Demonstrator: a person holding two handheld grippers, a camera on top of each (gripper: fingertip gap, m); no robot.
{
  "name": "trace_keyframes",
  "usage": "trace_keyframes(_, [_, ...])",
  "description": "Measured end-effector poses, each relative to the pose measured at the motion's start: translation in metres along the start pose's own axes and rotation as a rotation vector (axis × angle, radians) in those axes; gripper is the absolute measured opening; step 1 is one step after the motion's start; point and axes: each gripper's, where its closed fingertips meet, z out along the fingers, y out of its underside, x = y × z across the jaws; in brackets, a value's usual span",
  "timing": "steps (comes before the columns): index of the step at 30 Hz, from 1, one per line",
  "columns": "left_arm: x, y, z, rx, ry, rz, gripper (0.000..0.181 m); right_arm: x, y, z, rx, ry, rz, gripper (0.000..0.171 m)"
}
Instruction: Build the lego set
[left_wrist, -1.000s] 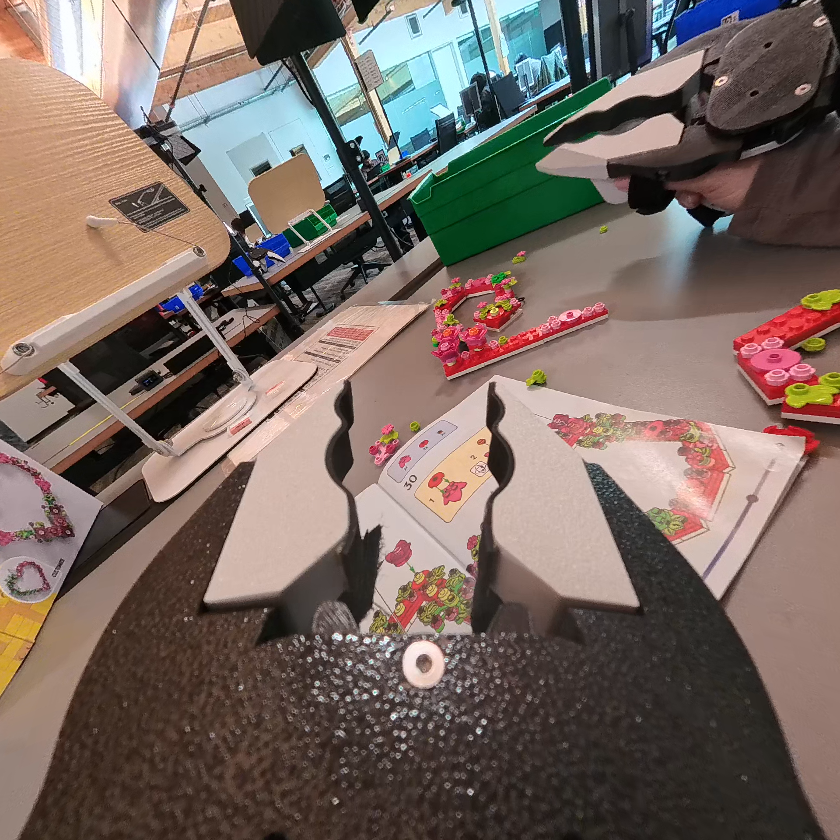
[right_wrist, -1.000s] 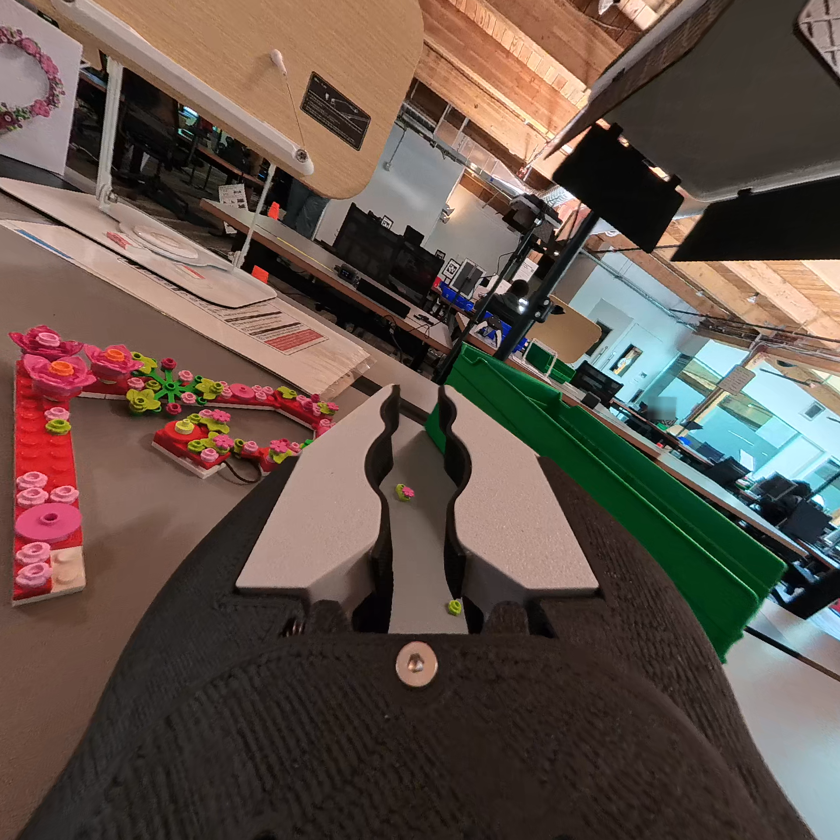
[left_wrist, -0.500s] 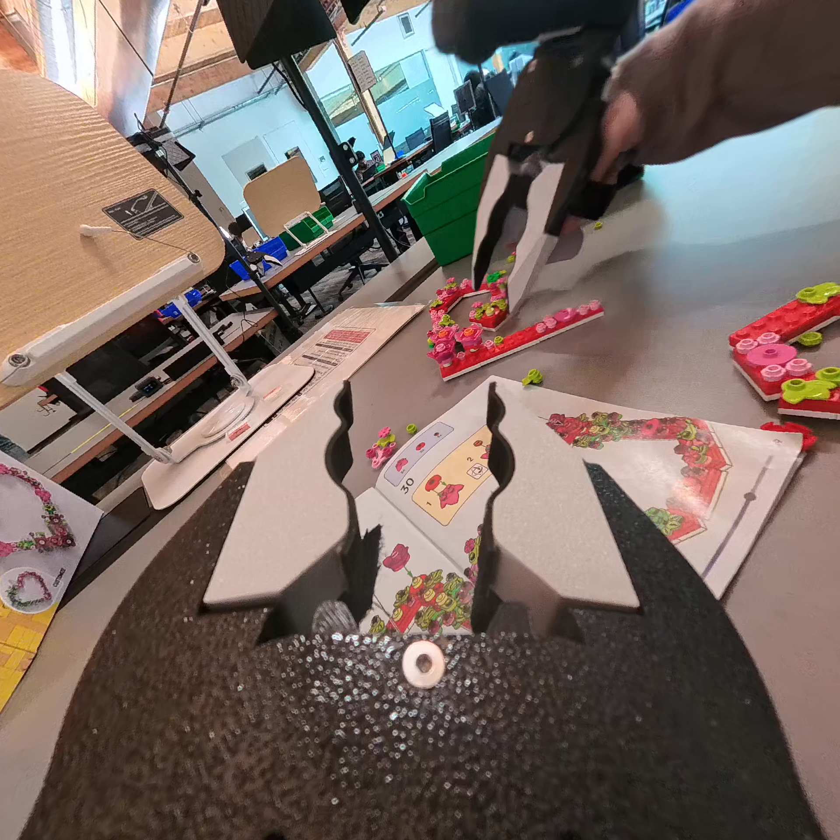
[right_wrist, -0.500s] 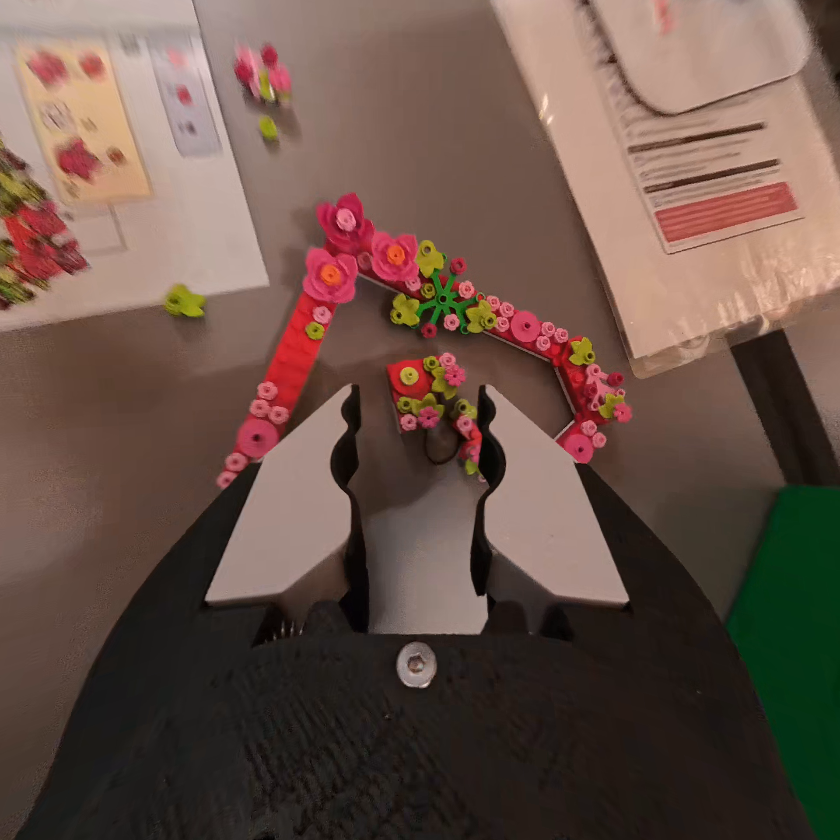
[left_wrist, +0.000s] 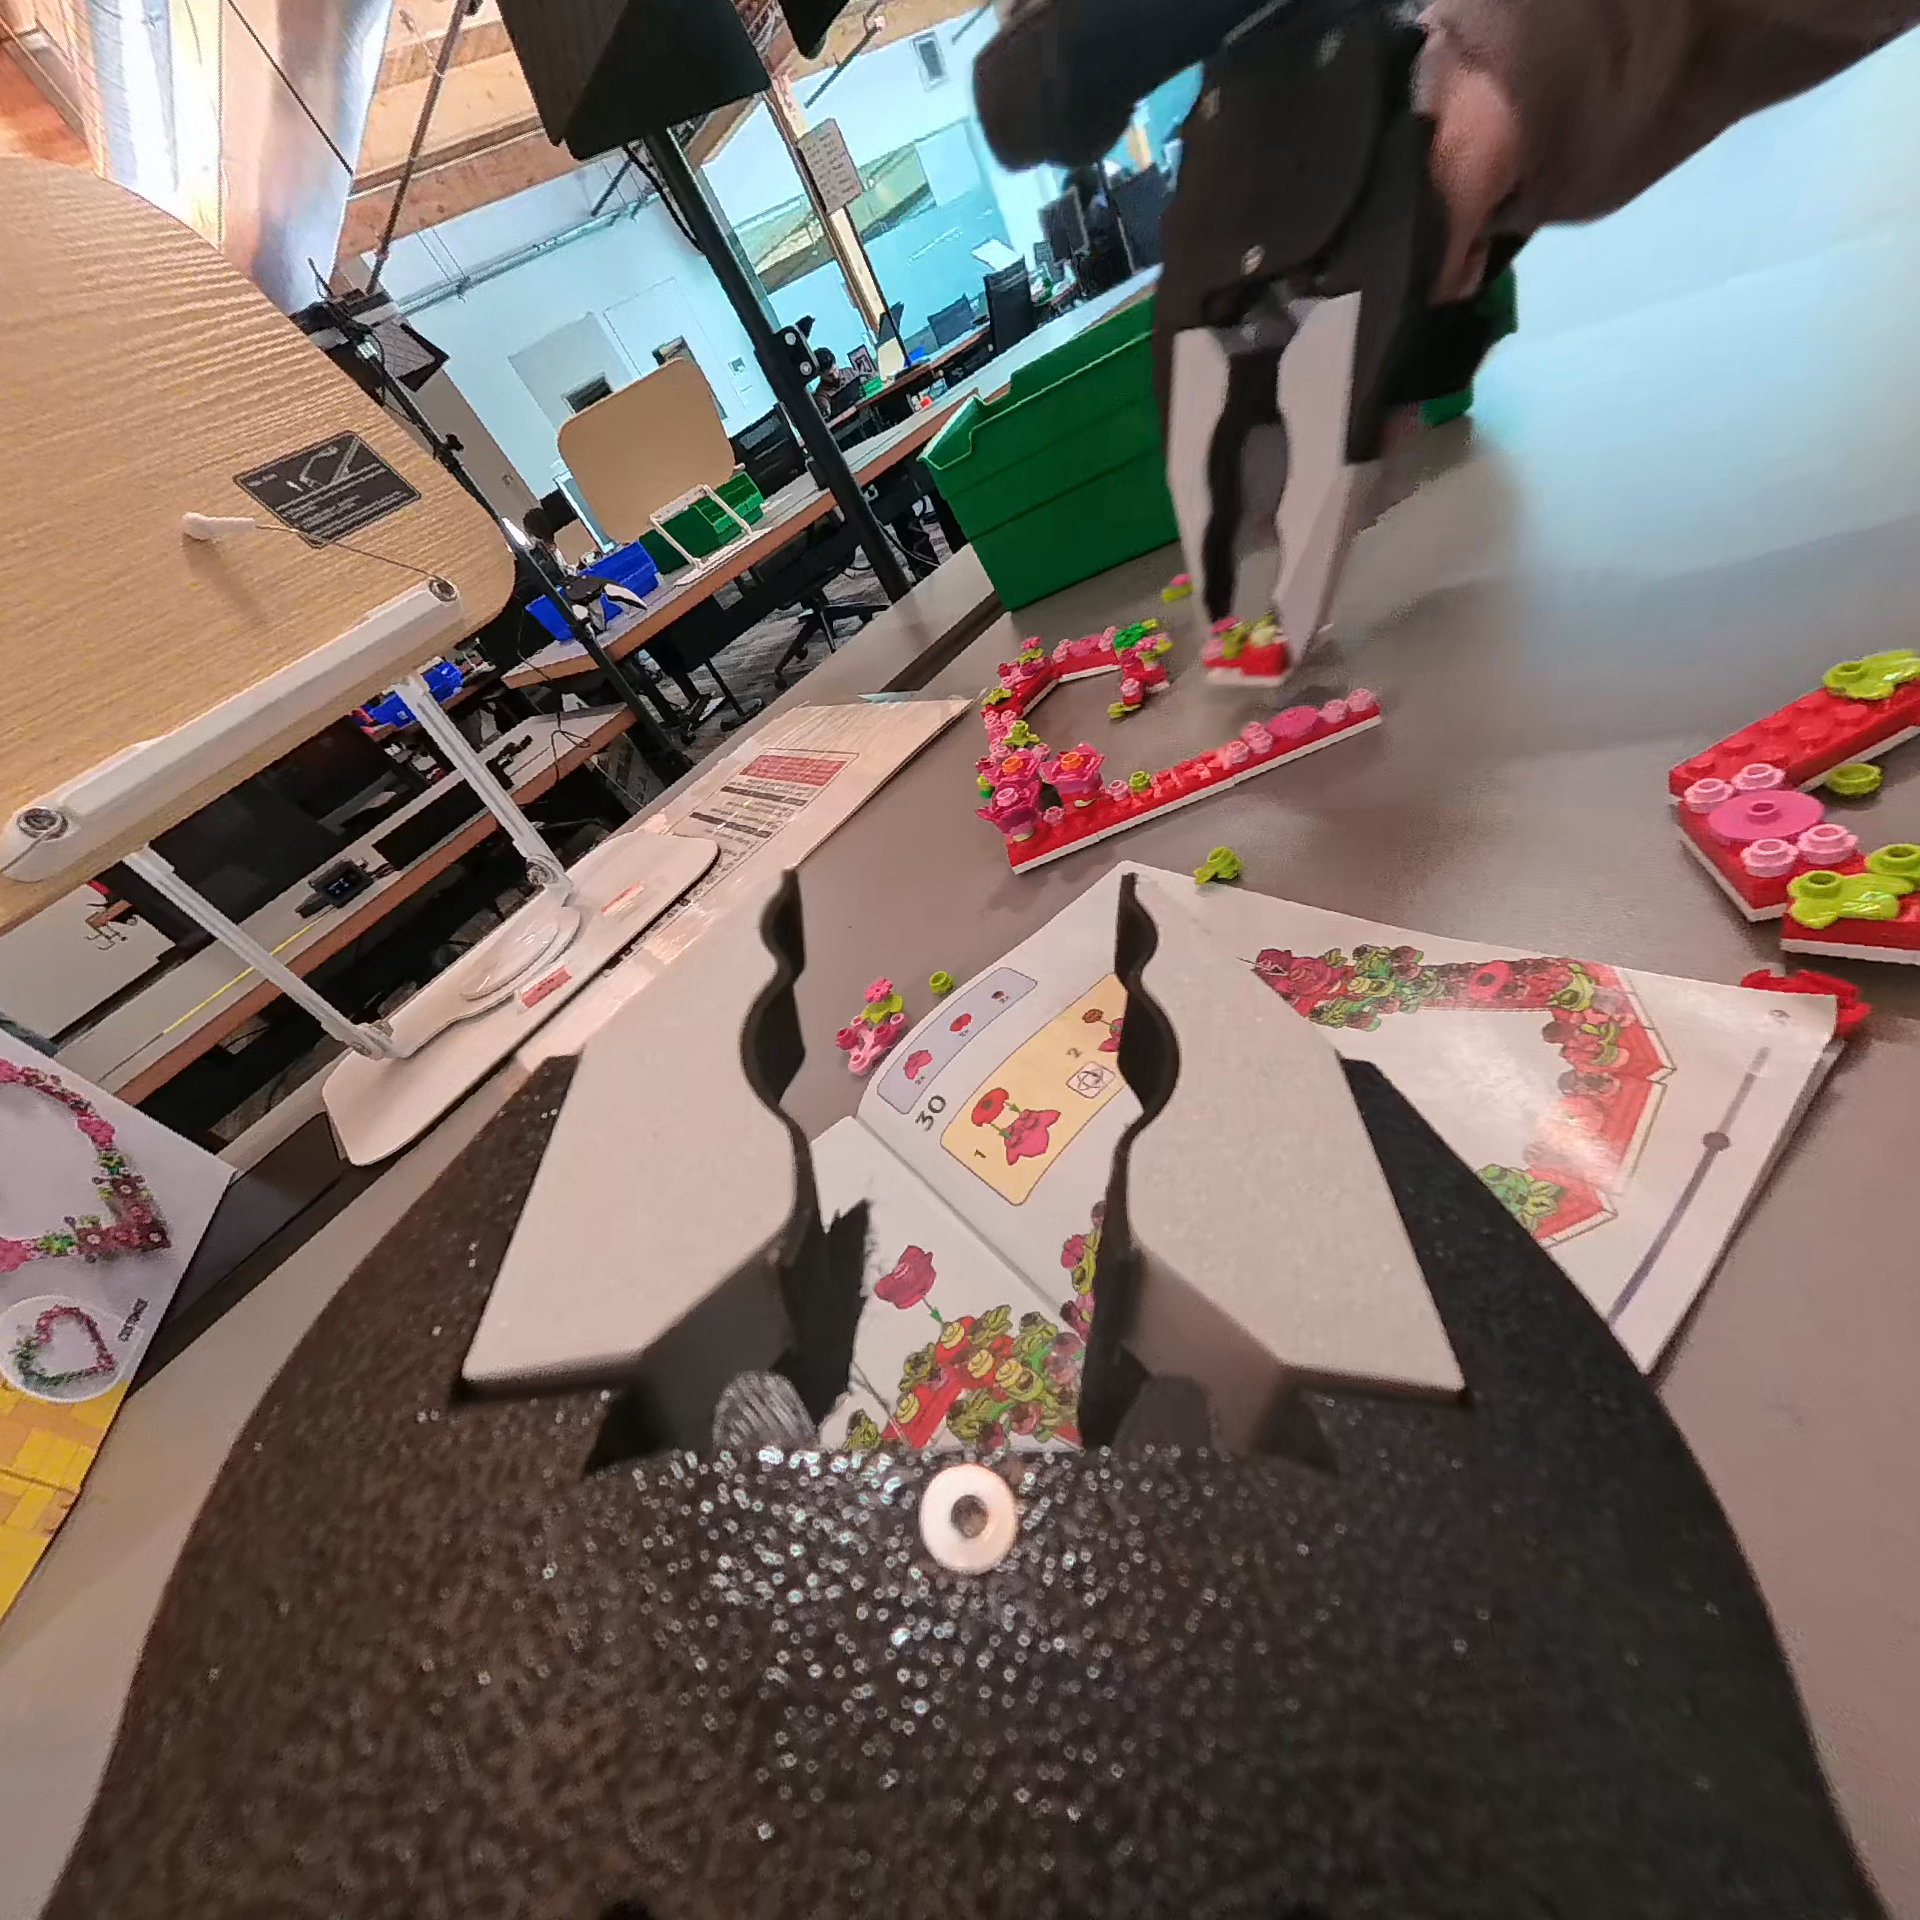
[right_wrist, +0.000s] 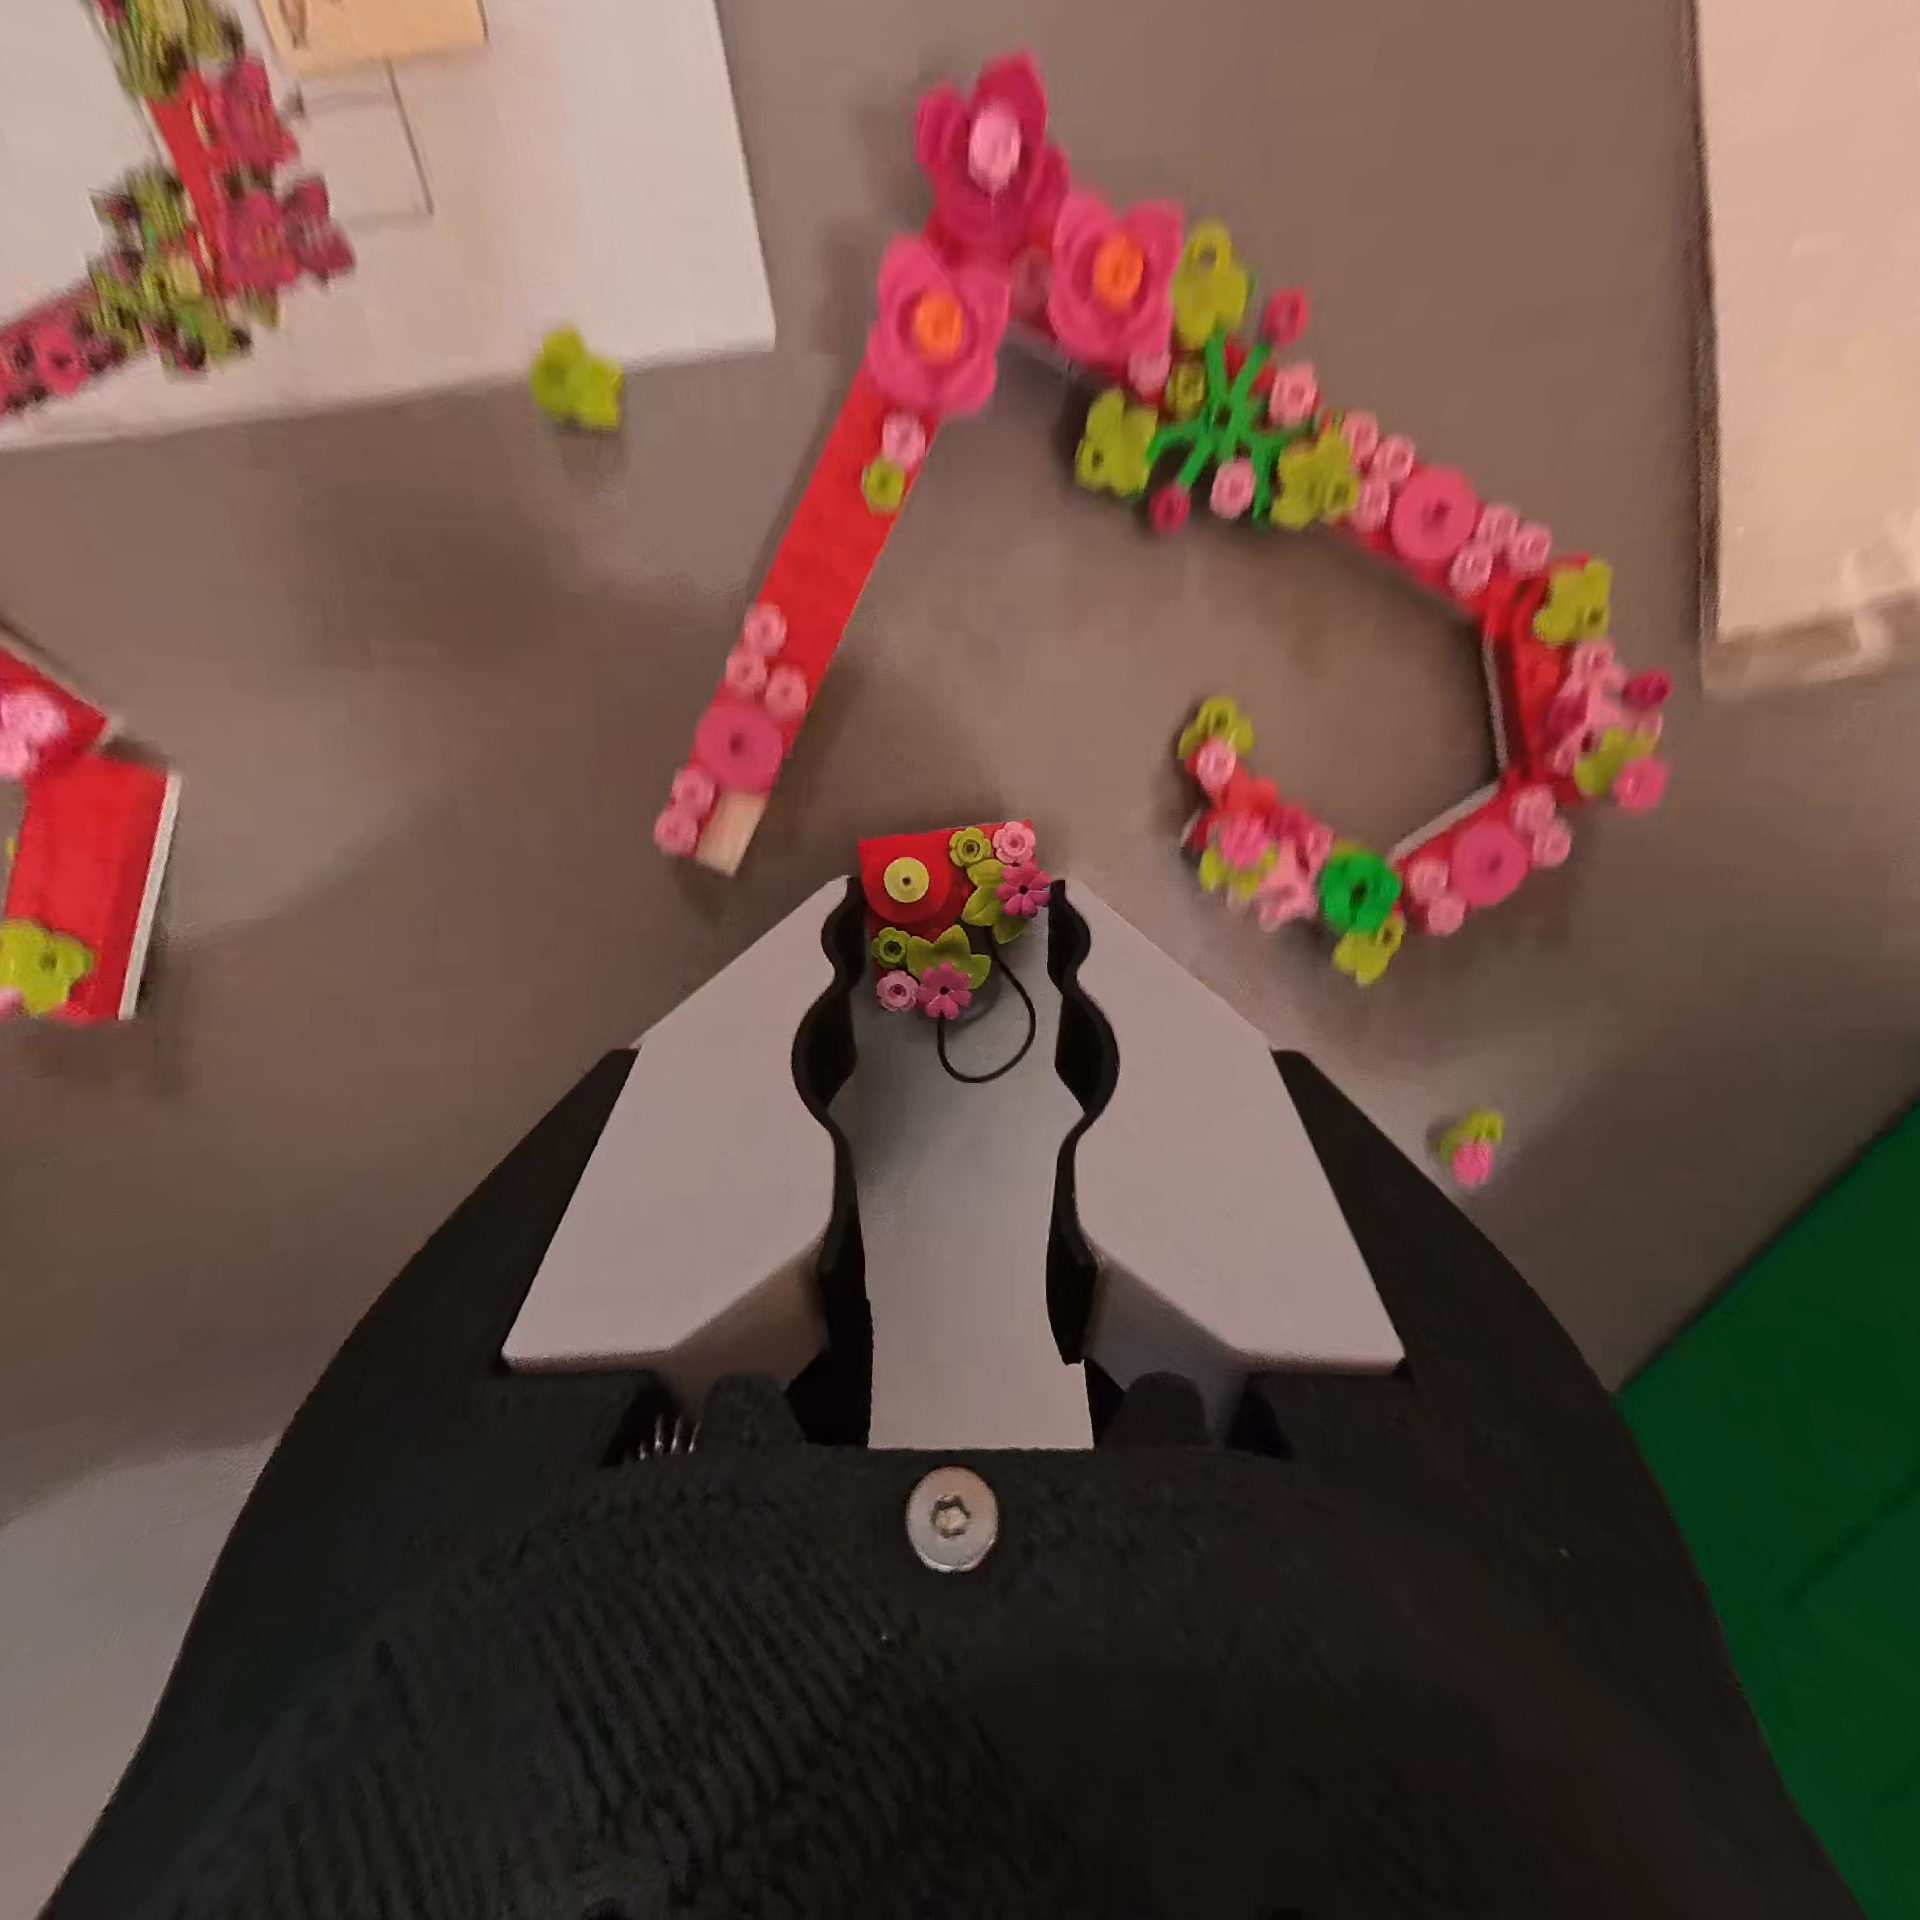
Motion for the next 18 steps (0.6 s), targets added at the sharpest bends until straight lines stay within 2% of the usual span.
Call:
trace_keyframes(5, [-0.002,-0.001,0.0,0.007,-0.013,0.006,0.059,-0.023,0.057,-0.02,-0.097,-0.001,0.073,0.033])
trace_keyframes(9, [0.0,-0.002,0.0,0.006,-0.008,0.011,0.059,-0.044,0.082,-0.027,-0.102,-0.001,0.138,0.034])
trace_keyframes(12, [0.001,-0.002,0.0,0.005,-0.005,0.013,0.059,-0.05,0.092,-0.026,-0.106,0.026,0.168,0.048])
trace_keyframes(15, [0.001,-0.002,0.0,0.006,-0.006,0.015,0.059,-0.052,0.076,-0.034,-0.038,0.054,0.179,0.053])
trace_keyframes(18, [0.006,-0.006,-0.001,0.031,0.024,0.015,0.061,-0.051,0.033,-0.038,0.076,0.104,0.125,0.052])
